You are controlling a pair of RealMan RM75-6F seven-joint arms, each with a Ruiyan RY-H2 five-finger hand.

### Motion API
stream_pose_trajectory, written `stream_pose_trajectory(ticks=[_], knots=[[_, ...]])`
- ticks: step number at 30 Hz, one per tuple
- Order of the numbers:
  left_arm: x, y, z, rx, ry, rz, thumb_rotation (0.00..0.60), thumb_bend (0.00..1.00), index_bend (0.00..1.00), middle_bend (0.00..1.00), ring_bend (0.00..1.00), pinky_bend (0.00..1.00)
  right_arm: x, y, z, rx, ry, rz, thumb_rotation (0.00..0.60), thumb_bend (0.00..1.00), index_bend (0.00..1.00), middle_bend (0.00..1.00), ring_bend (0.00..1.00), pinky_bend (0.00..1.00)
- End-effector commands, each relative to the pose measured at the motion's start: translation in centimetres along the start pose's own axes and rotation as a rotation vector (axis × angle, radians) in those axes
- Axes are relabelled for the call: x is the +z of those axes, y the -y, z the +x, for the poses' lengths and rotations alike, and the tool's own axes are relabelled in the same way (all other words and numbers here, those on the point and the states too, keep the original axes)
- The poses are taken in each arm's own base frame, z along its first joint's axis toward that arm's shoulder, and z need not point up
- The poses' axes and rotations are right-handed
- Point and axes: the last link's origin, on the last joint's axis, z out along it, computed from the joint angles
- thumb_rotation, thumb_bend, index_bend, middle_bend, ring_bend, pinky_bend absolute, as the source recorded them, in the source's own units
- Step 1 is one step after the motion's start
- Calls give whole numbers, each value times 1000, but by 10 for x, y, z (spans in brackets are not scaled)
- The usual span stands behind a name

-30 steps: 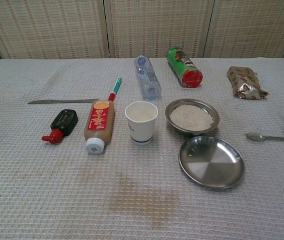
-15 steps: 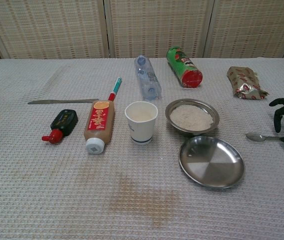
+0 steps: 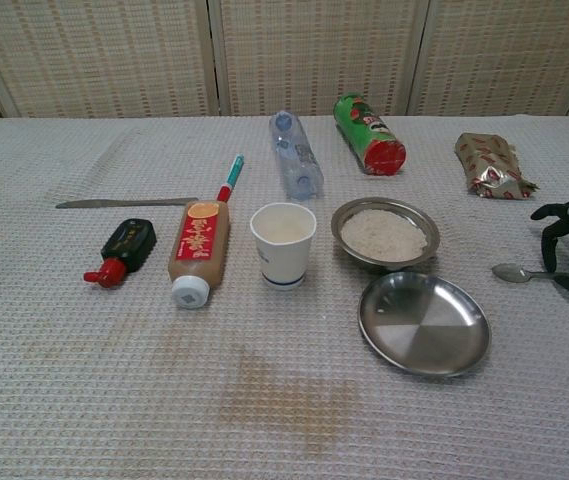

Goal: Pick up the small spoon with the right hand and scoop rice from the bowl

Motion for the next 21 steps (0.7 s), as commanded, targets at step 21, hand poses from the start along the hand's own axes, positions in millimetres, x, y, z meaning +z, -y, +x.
stream_pose_trajectory(ticks=[21], knots=[[-1,1,0,2,3,5,600,447,0,0,0,103,-4,7,-2,-36,-37,16,600,336,664,365,24,0]])
